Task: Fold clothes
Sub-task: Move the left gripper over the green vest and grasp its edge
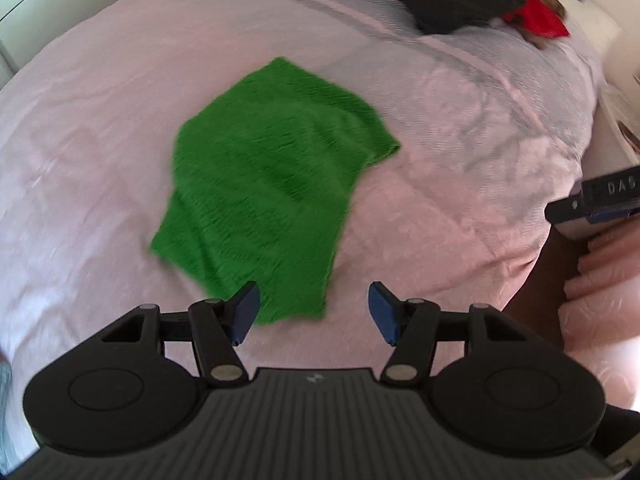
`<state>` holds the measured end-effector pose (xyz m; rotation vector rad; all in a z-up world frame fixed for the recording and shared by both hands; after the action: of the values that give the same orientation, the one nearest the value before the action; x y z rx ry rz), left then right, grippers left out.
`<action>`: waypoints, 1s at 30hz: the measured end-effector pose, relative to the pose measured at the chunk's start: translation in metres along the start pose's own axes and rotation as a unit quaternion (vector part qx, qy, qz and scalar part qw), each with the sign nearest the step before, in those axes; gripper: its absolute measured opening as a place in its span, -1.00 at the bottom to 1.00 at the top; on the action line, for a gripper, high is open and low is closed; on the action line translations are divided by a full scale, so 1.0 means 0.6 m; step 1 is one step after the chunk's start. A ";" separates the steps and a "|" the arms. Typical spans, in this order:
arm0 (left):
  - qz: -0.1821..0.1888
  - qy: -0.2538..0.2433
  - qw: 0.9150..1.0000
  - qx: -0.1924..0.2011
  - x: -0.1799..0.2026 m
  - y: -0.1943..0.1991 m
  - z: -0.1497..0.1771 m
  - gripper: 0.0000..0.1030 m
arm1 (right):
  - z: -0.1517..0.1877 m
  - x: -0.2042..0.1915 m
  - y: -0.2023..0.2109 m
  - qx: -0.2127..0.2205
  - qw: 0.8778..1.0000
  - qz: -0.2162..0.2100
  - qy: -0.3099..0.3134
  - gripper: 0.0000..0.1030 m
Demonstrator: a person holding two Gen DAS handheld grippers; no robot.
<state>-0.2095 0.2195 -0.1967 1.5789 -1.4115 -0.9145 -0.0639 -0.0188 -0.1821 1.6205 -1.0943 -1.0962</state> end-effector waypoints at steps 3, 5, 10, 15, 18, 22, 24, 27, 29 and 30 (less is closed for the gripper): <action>0.002 -0.025 1.000 0.002 0.012 -0.023 -0.022 0.09 | -0.030 0.011 -0.012 0.006 1.000 -0.005 -0.011 0.49; -0.003 -0.042 0.999 0.002 0.022 -0.044 -0.038 0.09 | -0.053 0.012 -0.024 0.006 1.000 -0.008 -0.014 0.49; -0.029 -0.107 0.994 -0.007 0.050 -0.113 -0.077 0.09 | -0.112 0.000 -0.052 0.006 1.000 -0.021 -0.009 0.49; -0.069 -0.198 0.978 -0.016 0.093 -0.199 -0.110 0.09 | -0.158 0.026 -0.100 -0.013 1.000 -0.023 -0.007 0.49; -0.092 -0.253 0.963 -0.014 0.118 -0.246 -0.124 0.09 | -0.173 0.050 -0.124 -0.025 0.999 -0.017 -0.015 0.49; -0.118 -0.329 0.937 -0.012 0.147 -0.302 -0.135 0.09 | -0.182 0.081 -0.152 -0.041 0.999 -0.008 -0.028 0.49; -0.129 -0.369 0.920 -0.011 0.159 -0.328 -0.134 0.13 | -0.179 0.094 -0.162 -0.045 0.998 -0.003 -0.036 0.50; -0.143 -0.416 0.898 -0.015 0.169 -0.365 -0.127 0.17 | -0.173 0.109 -0.171 -0.048 0.998 0.005 -0.045 0.49; -0.152 -0.434 0.888 -0.013 0.167 -0.385 -0.122 0.21 | -0.172 0.116 -0.175 -0.049 0.997 0.010 -0.051 0.49; -0.152 -0.440 0.885 -0.011 0.165 -0.392 -0.121 0.02 | -0.172 0.119 -0.176 -0.049 0.997 0.013 -0.053 0.49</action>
<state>-0.0371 0.1391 -0.3813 1.4339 -1.7344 -2.0025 0.0710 -0.0436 -0.2725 1.4818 -1.1093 -1.2108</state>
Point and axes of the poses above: each gripper's, at about its wrist camera, not at the fingertips, and y roughly against the way its jaws point, x to its right, z to its underside, the point moved 1 cm from there along -y, roughly the way its jaws point, and after that the axes turned 1 degree about -y, right-handed, at the moved point
